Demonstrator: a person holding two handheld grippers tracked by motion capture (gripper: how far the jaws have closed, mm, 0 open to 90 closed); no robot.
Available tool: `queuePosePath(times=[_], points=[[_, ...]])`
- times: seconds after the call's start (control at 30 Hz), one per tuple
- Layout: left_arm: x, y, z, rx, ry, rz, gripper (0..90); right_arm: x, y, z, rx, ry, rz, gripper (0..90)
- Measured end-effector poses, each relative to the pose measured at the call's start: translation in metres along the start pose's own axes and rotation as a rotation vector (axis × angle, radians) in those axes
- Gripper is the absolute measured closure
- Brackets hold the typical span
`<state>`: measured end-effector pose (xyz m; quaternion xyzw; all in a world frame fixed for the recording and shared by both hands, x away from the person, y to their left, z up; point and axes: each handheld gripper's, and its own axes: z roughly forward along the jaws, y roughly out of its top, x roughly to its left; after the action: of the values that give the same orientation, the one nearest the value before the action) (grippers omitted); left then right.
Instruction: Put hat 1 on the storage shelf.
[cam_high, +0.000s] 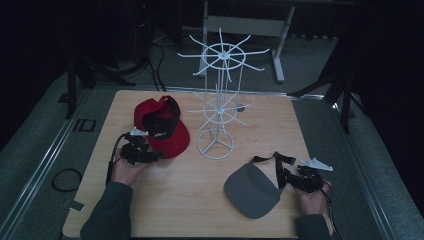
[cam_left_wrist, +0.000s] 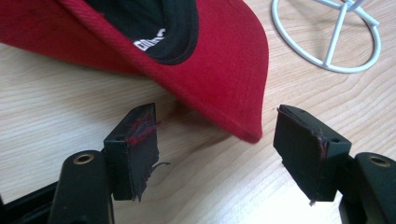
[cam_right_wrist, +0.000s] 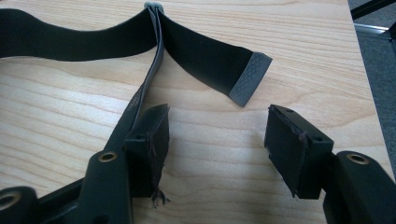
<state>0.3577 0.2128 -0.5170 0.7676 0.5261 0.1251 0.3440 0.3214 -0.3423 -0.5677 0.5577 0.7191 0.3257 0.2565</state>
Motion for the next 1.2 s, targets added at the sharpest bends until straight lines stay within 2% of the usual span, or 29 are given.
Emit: queuePosePath(times=[0.2, 0.7, 0.97, 1.2], points=[[0.0, 0.005, 0.012, 0.002, -0.027, -0.026, 31.7, 0.0, 0.0, 0.0, 0.0, 0.001, -0.001, 39.4], [0.004, 0.009, 0.036, 0.023, -0.053, -0.081, 38.7, 0.0, 0.0, 0.0, 0.002, 0.004, -0.004, 38.3], [0.005, 0.008, 0.041, 0.046, -0.079, -0.067, 46.1, 0.0, 0.0, 0.0, 0.002, 0.005, -0.005, 38.0], [0.007, 0.007, 0.048, 0.054, -0.097, -0.085, 46.8, 0.0, 0.0, 0.0, 0.003, 0.006, -0.005, 37.6]])
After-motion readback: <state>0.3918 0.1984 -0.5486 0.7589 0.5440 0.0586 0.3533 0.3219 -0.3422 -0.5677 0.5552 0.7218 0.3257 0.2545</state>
